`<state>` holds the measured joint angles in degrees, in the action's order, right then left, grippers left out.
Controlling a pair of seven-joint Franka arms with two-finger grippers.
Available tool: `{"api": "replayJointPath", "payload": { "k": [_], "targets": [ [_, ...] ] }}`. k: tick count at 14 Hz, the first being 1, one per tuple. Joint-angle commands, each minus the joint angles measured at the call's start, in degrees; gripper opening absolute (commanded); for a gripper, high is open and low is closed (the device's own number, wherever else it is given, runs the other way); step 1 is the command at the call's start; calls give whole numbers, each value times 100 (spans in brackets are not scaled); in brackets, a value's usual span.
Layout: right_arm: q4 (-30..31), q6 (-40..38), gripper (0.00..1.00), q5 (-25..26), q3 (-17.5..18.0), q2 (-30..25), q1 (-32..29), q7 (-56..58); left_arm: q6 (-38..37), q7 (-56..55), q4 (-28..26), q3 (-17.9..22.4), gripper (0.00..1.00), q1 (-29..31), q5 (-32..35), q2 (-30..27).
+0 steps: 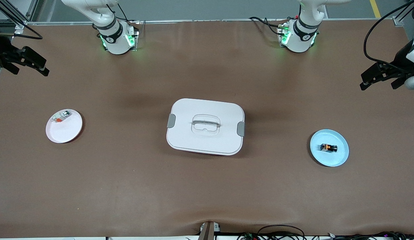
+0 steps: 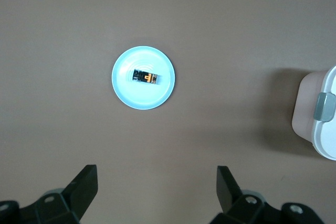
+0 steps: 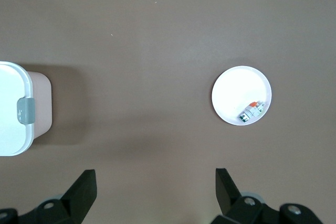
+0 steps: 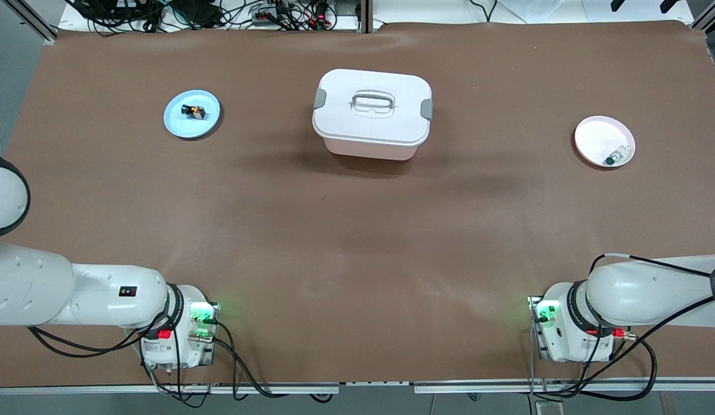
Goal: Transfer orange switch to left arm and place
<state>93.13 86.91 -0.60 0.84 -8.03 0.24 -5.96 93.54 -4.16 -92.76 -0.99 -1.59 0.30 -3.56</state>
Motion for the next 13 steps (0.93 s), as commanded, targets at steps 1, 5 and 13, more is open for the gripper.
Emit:
{"api": "replayJointPath", "payload": {
  "k": [1,5,13],
  "targets": [
    [39,36,100,-46,12,-85,-24,60,-134,29,162,11,100,18,-135,58],
    [39,19,100,-54,12,-85,-33,392,-134,21,162,11,100,27,-135,58],
    [39,1,100,-46,4,-85,-33,534,-134,21,153,11,100,27,-135,58]
  ]
}}
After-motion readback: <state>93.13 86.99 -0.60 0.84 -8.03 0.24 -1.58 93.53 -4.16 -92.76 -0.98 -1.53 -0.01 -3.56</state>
